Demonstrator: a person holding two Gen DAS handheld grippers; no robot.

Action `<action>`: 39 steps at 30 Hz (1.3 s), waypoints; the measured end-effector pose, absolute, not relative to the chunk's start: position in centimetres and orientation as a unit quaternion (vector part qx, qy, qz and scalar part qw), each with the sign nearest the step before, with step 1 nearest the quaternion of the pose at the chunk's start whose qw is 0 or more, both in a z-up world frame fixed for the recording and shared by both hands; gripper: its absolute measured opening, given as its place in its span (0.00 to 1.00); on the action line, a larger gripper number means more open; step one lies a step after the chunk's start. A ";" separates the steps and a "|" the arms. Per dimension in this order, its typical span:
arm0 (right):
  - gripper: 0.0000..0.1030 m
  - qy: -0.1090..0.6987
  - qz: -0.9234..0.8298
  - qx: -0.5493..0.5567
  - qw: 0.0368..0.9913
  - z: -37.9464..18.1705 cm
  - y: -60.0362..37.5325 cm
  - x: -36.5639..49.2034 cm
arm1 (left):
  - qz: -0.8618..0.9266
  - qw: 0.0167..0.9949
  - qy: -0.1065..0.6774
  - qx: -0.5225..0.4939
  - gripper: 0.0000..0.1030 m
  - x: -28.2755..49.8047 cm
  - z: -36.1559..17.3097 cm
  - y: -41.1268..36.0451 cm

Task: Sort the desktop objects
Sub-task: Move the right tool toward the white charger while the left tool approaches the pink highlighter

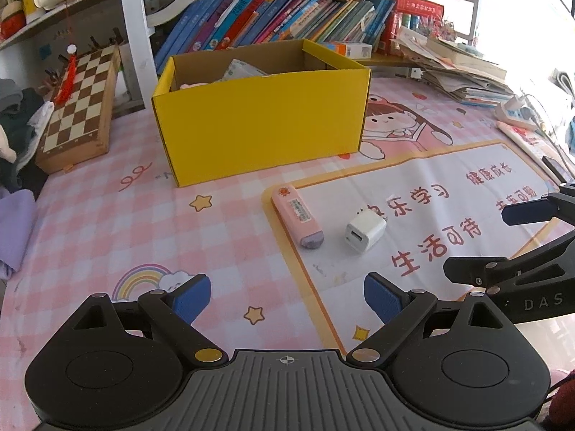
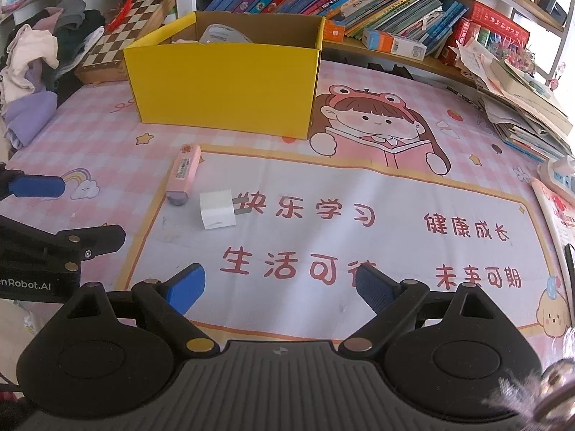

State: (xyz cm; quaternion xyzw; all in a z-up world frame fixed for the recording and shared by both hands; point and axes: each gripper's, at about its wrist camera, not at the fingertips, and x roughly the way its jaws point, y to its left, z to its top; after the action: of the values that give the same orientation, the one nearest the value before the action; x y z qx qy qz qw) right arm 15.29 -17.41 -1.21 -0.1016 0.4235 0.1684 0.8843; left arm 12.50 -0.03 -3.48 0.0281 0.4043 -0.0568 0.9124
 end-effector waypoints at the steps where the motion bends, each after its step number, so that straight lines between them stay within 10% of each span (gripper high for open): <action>1: 0.89 0.423 0.169 -0.102 0.884 -1.2 -17.4 15.3 | -0.057 0.913 0.404 0.027 0.91 12.5 -3.5 0.0; 39: 0.80 0.431 0.252 -0.133 0.856 -2.2 -15.1 22.8 | 0.004 0.910 0.416 -0.004 0.91 16.9 -4.5 0.9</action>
State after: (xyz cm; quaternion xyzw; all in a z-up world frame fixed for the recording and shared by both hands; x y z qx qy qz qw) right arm 22.79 -15.05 -2.23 -0.1333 0.4307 0.2519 0.8563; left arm 16.93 0.93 -4.47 -0.0039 0.4155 0.0042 0.9096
